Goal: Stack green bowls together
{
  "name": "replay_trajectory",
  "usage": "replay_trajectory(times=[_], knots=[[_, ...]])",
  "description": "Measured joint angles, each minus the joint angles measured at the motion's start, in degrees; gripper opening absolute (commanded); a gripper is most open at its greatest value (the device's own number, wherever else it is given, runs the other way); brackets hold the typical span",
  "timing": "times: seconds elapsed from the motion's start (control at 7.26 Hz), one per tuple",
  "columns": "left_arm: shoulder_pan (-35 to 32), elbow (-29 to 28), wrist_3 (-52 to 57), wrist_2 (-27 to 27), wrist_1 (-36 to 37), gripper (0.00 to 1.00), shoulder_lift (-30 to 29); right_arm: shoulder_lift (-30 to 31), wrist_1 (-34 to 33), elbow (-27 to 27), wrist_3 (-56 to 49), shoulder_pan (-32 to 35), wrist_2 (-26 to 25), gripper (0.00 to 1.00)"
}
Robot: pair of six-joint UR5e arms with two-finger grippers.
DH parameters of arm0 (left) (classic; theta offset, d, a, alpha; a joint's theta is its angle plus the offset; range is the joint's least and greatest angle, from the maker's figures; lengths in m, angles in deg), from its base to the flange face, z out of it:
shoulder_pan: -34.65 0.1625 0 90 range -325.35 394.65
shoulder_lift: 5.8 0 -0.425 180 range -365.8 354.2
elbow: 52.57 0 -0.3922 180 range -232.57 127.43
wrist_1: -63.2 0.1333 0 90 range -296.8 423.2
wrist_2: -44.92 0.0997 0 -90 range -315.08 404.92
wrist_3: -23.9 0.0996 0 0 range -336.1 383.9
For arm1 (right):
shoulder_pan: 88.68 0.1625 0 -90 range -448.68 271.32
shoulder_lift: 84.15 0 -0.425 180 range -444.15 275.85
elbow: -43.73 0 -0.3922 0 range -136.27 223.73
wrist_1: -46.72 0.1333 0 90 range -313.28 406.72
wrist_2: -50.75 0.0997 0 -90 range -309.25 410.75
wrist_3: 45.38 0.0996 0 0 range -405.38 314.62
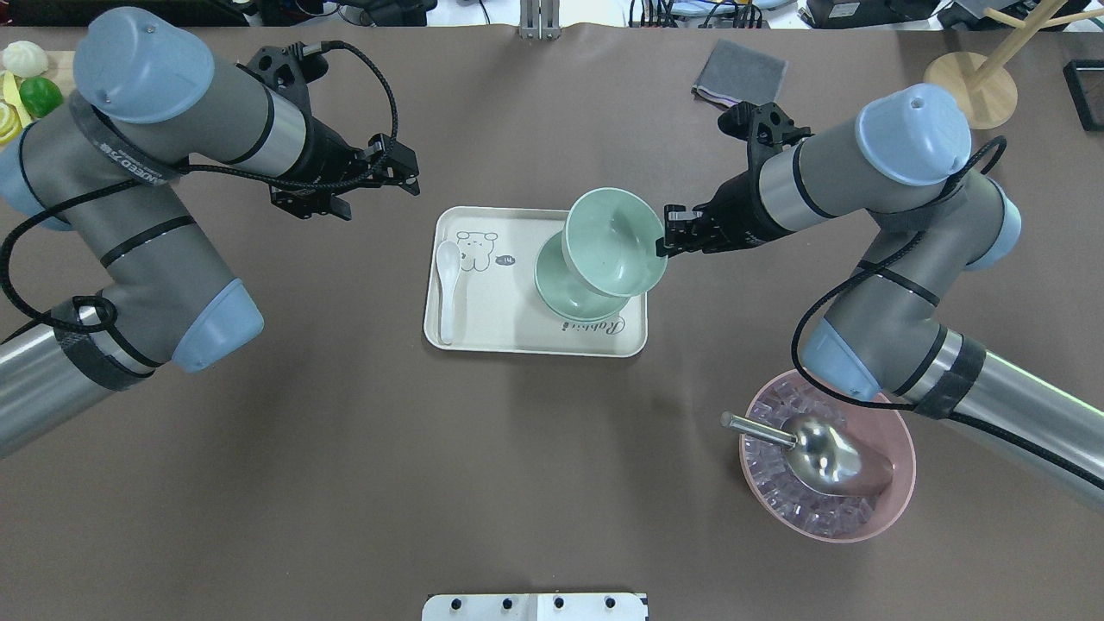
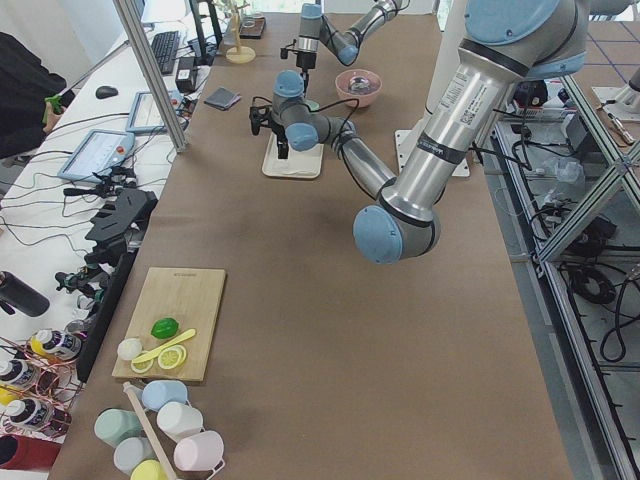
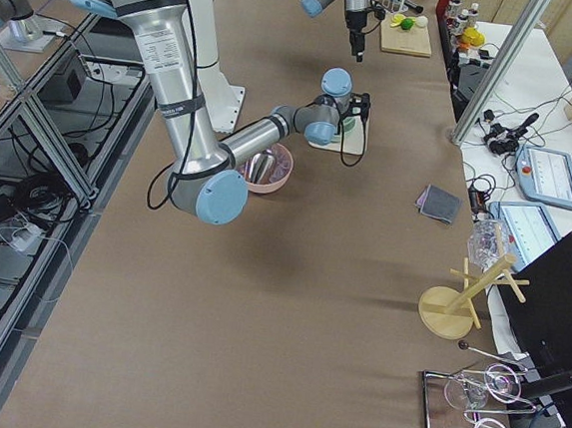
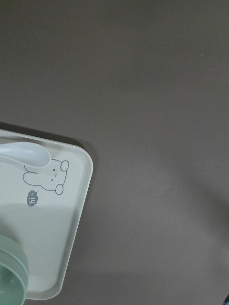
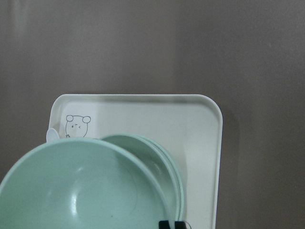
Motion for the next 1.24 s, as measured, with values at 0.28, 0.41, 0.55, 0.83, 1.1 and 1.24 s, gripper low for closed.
replay_trajectory(times=[0.28,0.41,0.55,0.83,1.1,1.24], knots=[[0.0,-0.1,0.0,0.0,0.0,0.98,0.0,-0.1,0.0,-0.3,0.1,-0.9,-0.9,0.00],[0.0,-0.1,0.0,0.1,0.0,0.98,0.0,-0.1,0.0,-0.5,0.2,-0.9,-1.3,0.00],[0.0,-0.2,0.0,0.1,0.0,0.98,0.0,-0.1,0.0,-0.7,0.3,-1.0,-1.6,0.00],[0.0,-0.2,0.0,0.1,0.0,0.98,0.0,-0.2,-0.1,-0.8,0.4,-1.1,-1.9,0.99],[0.0,-0.2,0.0,0.1,0.0,0.98,0.0,-1.7,-0.1,-1.8,2.9,-2.1,-3.7,1.00],[0.0,-0.2,0.0,0.1,0.0,0.98,0.0,-2.2,0.0,-1.9,4.7,-2.9,-5.8,1.00]])
